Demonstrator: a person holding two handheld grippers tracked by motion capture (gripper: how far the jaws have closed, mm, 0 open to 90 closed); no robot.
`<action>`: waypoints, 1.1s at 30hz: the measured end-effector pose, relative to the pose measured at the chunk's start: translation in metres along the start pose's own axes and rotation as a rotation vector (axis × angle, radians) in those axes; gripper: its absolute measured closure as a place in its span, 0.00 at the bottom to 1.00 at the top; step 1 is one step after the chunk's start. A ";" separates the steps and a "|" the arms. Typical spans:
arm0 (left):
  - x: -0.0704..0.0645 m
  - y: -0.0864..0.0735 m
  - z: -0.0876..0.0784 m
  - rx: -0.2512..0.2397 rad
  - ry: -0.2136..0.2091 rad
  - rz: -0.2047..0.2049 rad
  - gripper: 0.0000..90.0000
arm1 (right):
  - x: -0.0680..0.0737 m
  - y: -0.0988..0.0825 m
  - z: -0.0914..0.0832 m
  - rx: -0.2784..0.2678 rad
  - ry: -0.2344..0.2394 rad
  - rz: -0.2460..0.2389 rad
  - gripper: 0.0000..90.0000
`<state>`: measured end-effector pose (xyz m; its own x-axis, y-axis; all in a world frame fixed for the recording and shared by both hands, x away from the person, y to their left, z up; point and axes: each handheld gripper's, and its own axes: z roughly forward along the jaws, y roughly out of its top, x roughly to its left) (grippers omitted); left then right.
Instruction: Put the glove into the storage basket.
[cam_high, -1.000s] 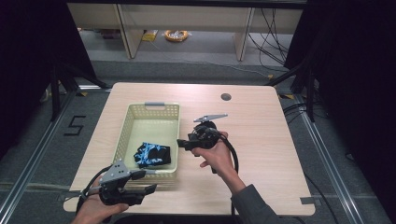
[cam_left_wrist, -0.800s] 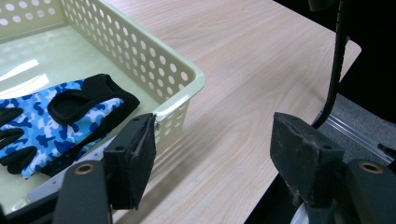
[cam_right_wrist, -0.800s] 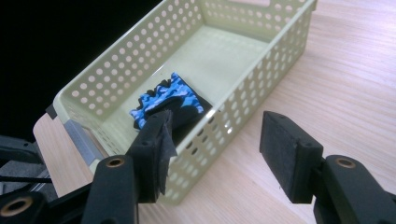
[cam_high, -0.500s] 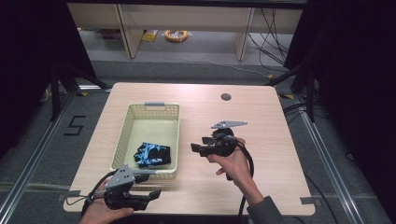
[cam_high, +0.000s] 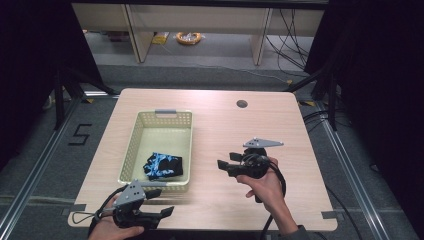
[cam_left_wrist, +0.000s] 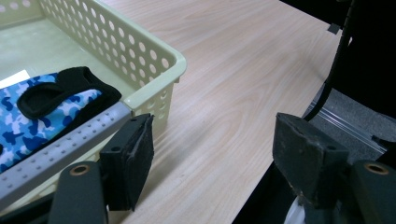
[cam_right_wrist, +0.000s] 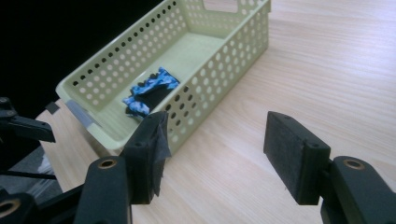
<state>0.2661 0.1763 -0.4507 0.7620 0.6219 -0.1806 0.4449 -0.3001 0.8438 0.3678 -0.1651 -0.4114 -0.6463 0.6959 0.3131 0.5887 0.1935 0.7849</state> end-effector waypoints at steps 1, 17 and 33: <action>0.000 -0.001 0.001 -0.004 0.000 -0.007 0.32 | 0.001 -0.002 -0.002 0.003 -0.006 0.014 0.45; -0.001 -0.012 0.007 0.010 -0.017 -0.001 0.27 | -0.002 -0.029 -0.014 -0.024 -0.002 0.009 0.41; 0.000 -0.023 0.010 0.033 -0.026 -0.002 0.26 | 0.007 -0.045 -0.014 -0.015 0.010 -0.039 0.35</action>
<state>0.2601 0.1761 -0.4753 0.7727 0.6039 -0.1956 0.4614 -0.3226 0.8265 0.3302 -0.1783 -0.4367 -0.6735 0.6812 0.2870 0.5555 0.2102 0.8045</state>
